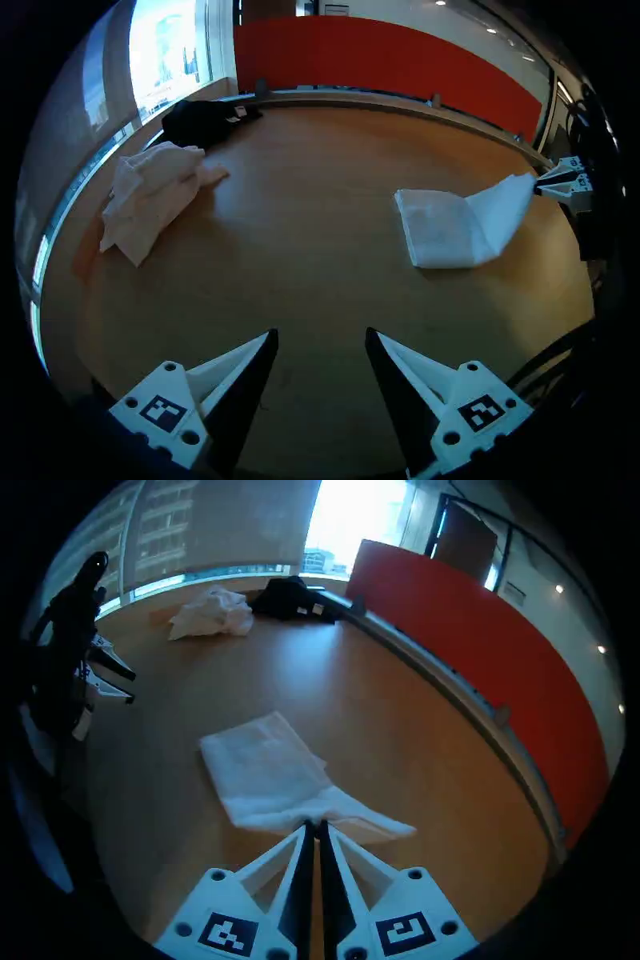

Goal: Fold towel

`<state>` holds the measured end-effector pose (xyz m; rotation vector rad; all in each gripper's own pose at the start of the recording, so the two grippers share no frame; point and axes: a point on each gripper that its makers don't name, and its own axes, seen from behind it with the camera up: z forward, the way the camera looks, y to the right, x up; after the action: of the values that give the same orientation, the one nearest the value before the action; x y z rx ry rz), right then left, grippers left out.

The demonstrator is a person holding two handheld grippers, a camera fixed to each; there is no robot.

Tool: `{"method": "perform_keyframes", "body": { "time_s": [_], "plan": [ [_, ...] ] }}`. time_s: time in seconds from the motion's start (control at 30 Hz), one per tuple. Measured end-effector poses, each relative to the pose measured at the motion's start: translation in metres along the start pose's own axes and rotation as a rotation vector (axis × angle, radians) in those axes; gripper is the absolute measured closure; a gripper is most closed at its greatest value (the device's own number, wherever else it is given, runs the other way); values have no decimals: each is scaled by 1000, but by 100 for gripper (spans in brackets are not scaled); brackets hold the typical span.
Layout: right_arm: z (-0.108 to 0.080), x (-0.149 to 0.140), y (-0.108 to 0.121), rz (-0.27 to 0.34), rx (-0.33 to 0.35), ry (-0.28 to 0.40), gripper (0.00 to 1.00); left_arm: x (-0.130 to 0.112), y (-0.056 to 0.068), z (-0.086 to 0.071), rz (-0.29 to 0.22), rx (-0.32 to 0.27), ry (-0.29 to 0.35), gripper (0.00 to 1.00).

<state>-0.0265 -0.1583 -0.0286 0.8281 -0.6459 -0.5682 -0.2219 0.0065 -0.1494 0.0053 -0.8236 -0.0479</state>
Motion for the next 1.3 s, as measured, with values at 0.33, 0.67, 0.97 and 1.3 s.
{"method": "perform_keyframes", "body": {
  "time_s": [0.33, 0.67, 0.97, 1.3],
  "plan": [
    [14, 23, -15, -72, 54, -3, 96, 0, -3, -4, -12, -8, 7, 20],
    [57, 52, -55, -159, 160, -19, 96, 1, -3, -11, -39, -22, 21, 20],
    [101, 60, -103, -171, 262, -50, 96, 1, -3, -18, -52, -28, 33, 20],
    [129, 46, -123, -138, 301, -95, 93, 7, -4, -16, -74, -26, 47, 20]
  ]
}}
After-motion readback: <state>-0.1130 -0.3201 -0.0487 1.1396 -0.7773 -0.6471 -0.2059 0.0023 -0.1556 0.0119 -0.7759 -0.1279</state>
